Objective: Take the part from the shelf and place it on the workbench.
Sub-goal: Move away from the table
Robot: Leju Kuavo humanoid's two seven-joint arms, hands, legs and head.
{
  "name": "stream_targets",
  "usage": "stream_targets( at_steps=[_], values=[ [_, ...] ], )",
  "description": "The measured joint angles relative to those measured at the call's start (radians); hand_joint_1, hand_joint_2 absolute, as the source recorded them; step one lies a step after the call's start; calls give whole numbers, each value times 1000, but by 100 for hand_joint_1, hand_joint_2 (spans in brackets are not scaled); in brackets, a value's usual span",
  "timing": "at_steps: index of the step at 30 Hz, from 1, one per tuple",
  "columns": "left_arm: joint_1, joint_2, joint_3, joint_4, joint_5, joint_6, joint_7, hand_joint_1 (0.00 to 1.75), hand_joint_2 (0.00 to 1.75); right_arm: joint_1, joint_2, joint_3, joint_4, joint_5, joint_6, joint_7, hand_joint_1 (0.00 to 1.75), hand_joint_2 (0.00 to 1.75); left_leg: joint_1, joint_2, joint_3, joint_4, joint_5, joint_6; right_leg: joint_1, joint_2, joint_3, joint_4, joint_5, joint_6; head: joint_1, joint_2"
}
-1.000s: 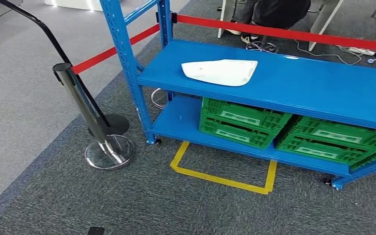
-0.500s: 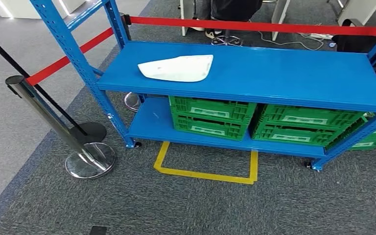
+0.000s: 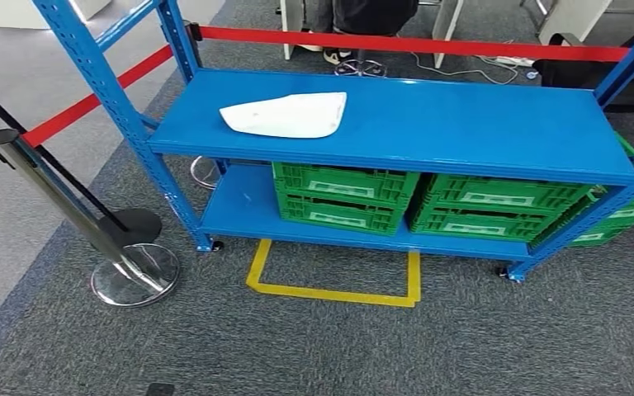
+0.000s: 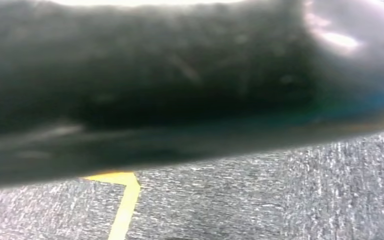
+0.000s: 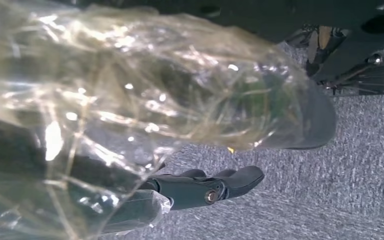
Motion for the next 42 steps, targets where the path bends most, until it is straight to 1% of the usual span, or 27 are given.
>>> stream_targets(
  at_steps=[2,3,4,5,7,8,10,13,15,17,18,19,20,21,23,24,25,28,29,31,33,34,35,36,38,40,42],
  values=[
    [0,0,0,0,-2,-1,0,0,0,0,0,0,0,0,0,4,0,0,-1,4,-1,0,0,2,-4,-3,-64,134,-62,9,4,0],
    [0,0,0,0,-3,-1,0,0,0,1,0,0,0,1,0,8,0,0,-1,5,-1,1,0,2,-7,-3,-90,186,-77,13,4,0],
    [0,0,0,0,-3,-1,0,0,0,1,0,0,0,1,0,11,0,0,-1,6,0,1,-1,2,-9,-4,-101,206,-75,16,4,0],
    [0,0,0,0,-3,-1,0,0,0,2,0,0,0,2,-1,13,0,0,0,7,1,2,-1,1,-11,-5,-91,185,-52,18,4,0],
    [0,-1,0,0,-2,-2,0,0,0,2,0,0,0,3,-1,17,0,0,1,7,5,3,-5,-5,-16,-11,-26,54,16,21,4,0],
    [0,-1,0,0,-1,-3,0,0,0,0,0,0,0,3,-1,19,0,0,-1,6,6,7,-8,-11,-16,-13,7,-11,37,19,5,0],
    [0,0,0,0,2,-6,0,0,0,-3,0,0,1,4,0,25,0,0,-5,6,4,11,-11,-22,-14,-15,39,-70,46,10,3,0],
    [0,0,0,0,5,-5,0,0,0,-2,0,0,1,5,4,35,0,0,-3,6,1,19,-18,-36,-12,-13,40,-70,47,-10,1,0],
    [-1,1,1,0,10,8,4,0,87,-3,0,0,1,7,5,46,0,0,-1,5,-24,79,-60,-44,-14,-13,40,-72,49,-23,-2,0],
    [-2,1,3,0,13,33,14,0,175,-4,0,0,1,8,2,61,0,87,-1,5,-83,210,-127,-48,-12,-13,39,-71,49,-29,-4,0],
    [-2,0,4,0,13,48,20,0,175,-3,0,0,1,11,-1,68,0,131,-1,5,-112,271,-149,-48,-10,-13,39,-71,49,-31,-3,0],
    [-1,0,5,0,13,62,25,0,175,-3,0,0,1,14,-5,75,0,175,-1,5,-129,305,-153,-46,-9,-12,39,-71,49,-32,-3,0],
    [-1,0,5,0,12,71,29,0,175,-2,0,0,1,18,-9,81,0,175,-1,4,-130,301,-135,-42,-7,-11,39,-71,49,-32,-3,0],
    [-1,-1,6,0,10,76,31,0,175,-2,0,0,1,21,-13,84,0,175,-3,4,-112,261,-102,-37,-4,-9,41,-71,49,-32,-3,0],
    [-1,1,3,0,12,76,35,0,175,-4,0,4,1,22,-16,84,0,175,-7,2,-52,129,-33,-19,1,-6,43,-70,48,-31,-3,0],
    [-1,3,-3,0,17,74,39,0,175,-4,0,11,0,16,-15,81,0,175,-9,2,-28,76,-16,-13,4,-6,41,-68,47,-29,-3,0],
    [1,5,-11,0,27,72,46,0,175,-4,0,21,-1,5,-12,79,0,175,-11,1,-16,44,-11,-10,6,-5,39,-68,47,-26,-2,0],
    [12,9,-48,0,75,58,67,0,175,-1,-2,55,-6,-46,-2,69,0,175,-10,1,-12,22,-9,-7,5,-5,34,-67,46,-11,-2,0],
    [16,11,-63,0,94,52,74,0,175,2,-4,67,-7,-65,1,66,0,175,-8,2,-10,17,-5,-4,5,-6,27,-54,35,-5,-1,0],
    [19,17,-94,-1,131,41,87,0,175,10,-9,93,-9,-105,9,62,0,175,-4,4,-9,10,1,2,1,-7,-17,38,-19,4,4,0],
    [19,23,-129,-4,169,28,102,0,175,23,-15,121,-9,-146,17,59,0,175,-5,5,-11,10,1,3,-2,-8,-80,173,-79,12,7,0],
    [20,27,-147,-6,188,23,109,0,175,31,-18,135,-9,-167,21,56,0,175,-5,6,-10,11,1,3,-3,-8,-98,212,-87,14,7,0],
    [19,30,-164,-10,205,18,116,0,175,41,-20,149,-9,-186,25,54,0,175,-5,6,-9,11,1,3,-3,-8,-98,212,-75,15,8,0],
    [19,33,-181,-16,223,13,122,0,175,50,-23,163,-9,-205,29,51,0,175,-5,6,-8,11,0,2,-3,-8,-78,170,-45,15,8,0],
    [18,39,-218,-29,259,2,134,0,175,64,-29,191,-9,-242,35,46,0,175,-7,6,-5,13,-3,-3,-3,-13,-7,27,18,12,8,0],
    [18,48,-256,-41,296,-9,148,0,175,74,-34,221,-9,-281,43,42,0,175,-12,6,-5,16,-6,-13,-2,-15,40,-63,43,1,6,0],
    [19,56,-295,-50,332,-19,162,0,87,84,-40,252,-9,-321,50,36,0,175,-12,6,-6,17,-5,-22,1,-13,46,-72,44,-11,5,0]
  ],
)
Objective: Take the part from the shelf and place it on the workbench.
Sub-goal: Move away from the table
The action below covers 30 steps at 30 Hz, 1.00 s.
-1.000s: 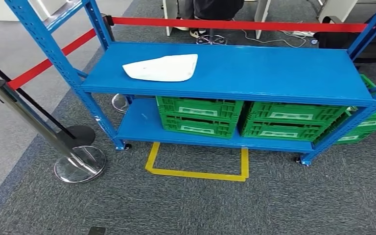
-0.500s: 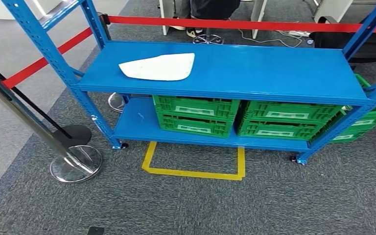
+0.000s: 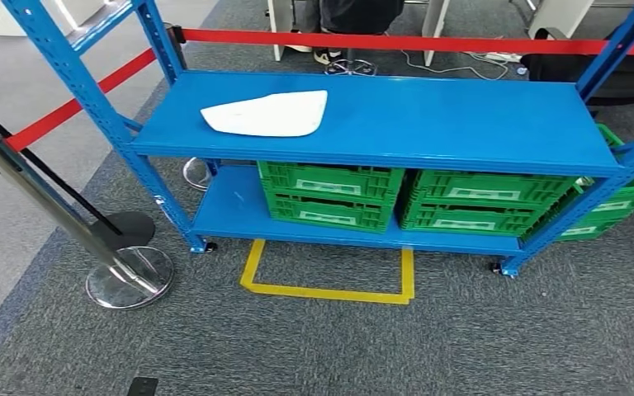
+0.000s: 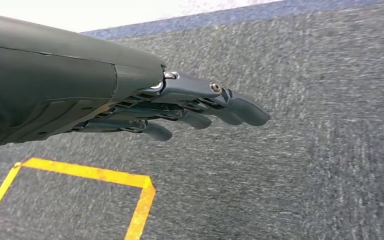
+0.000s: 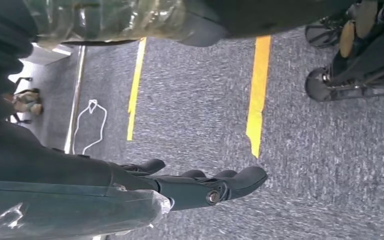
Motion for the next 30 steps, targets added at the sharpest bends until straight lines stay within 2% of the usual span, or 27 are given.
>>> stream_targets(
  at_steps=[2,4,6,7,8,10,13,15,20,30],
  values=[
    [5,8,-37,-6,36,-10,13,0,0,6,-6,29,-1,-38,6,-6,0,175,2,-1,-1,5,-8,-8,0,-1,-1,0,3,-9,0,0],
    [13,16,-72,-9,72,-21,26,0,0,9,-10,58,-3,-75,14,-10,0,175,3,-2,-2,6,-10,16,0,-1,-2,0,4,-13,-5,0],
    [21,22,-110,-12,108,-32,40,0,0,10,-14,88,-7,-114,21,-14,0,175,2,-2,-2,2,-2,48,3,0,-2,2,2,-13,-9,0],
    [26,25,-129,-14,126,-38,47,0,0,12,-17,103,-9,-135,25,-17,0,175,3,-2,-2,3,-4,50,4,0,-2,2,1,-14,-9,0],
    [30,29,-150,-16,146,-44,54,0,0,14,-20,119,-11,-155,28,-21,0,175,3,-2,-2,2,-3,49,4,0,-2,2,1,-15,-9,0],
    [40,36,-189,-20,186,-55,69,0,0,18,-27,152,-16,-198,37,-26,0,175,5,-2,-2,0,1,39,6,0,-2,3,0,-16,-9,0],
    [56,47,-251,-26,245,-73,91,0,0,25,-37,201,-26,-261,48,-33,0,175,8,-2,-2,-3,4,4,8,0,-4,4,0,-17,-9,0],
    [66,52,-293,-29,284,-85,105,0,0,30,-45,234,-33,-303,56,-39,0,175,10,-2,-2,-4,4,-11,8,0,-5,5,0,-17,-9,0],
    [90,67,-396,-39,379,-114,139,0,0,45,-62,317,-54,-403,75,-51,0,175,9,-2,-2,-4,3,-15,7,0,-4,5,0,-17,-8,0],
    [133,100,-593,-57,566,-170,209,0,0,70,-91,473,-95,-603,112,-77,0,175,2,-2,-2,-3,1,-11,0,0,-4,4,0,-15,-9,0]
  ],
)
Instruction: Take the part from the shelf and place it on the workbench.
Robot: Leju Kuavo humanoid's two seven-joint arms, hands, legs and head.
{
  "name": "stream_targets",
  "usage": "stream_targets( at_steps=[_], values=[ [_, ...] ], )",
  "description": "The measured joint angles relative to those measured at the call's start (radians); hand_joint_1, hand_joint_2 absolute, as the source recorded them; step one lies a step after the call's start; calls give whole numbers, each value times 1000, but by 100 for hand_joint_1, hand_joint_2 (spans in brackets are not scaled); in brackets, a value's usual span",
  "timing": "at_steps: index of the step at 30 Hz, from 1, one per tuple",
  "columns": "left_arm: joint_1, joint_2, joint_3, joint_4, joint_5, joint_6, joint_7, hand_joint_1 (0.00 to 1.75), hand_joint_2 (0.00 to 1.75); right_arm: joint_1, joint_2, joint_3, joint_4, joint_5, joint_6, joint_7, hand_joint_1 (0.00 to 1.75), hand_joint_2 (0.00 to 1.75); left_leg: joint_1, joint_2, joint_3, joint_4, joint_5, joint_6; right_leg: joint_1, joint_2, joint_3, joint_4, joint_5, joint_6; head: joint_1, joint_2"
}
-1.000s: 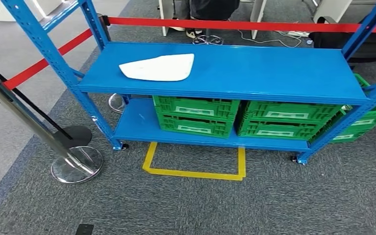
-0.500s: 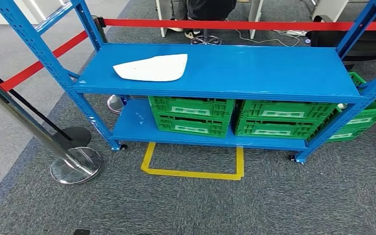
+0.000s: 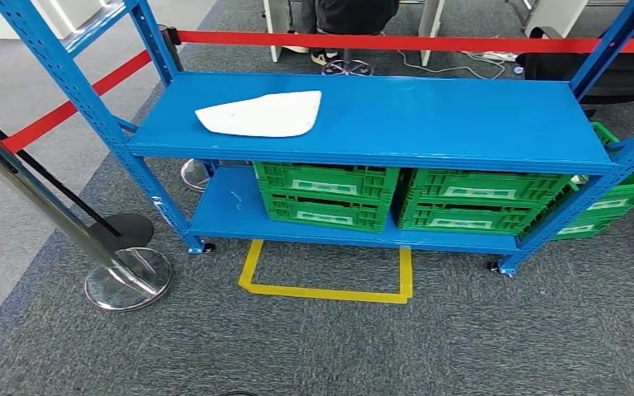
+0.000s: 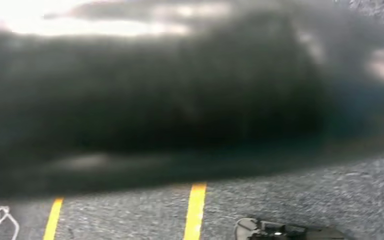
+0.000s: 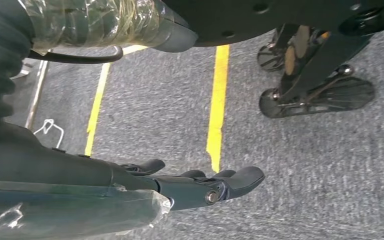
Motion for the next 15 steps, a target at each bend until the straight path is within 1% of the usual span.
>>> stream_targets(
  at_steps=[10,15],
  values=[
    [41,30,-184,-17,191,-57,71,0,0,23,-28,148,-38,-204,38,-24,0,175,0,0,0,0,-1,1,0,0,0,0,-1,1,0,0],
    [50,37,-231,-20,240,-73,89,0,0,29,-36,185,-48,-256,49,-33,0,175,0,0,0,0,-1,1,0,0,0,0,-1,1,0,0]
  ],
)
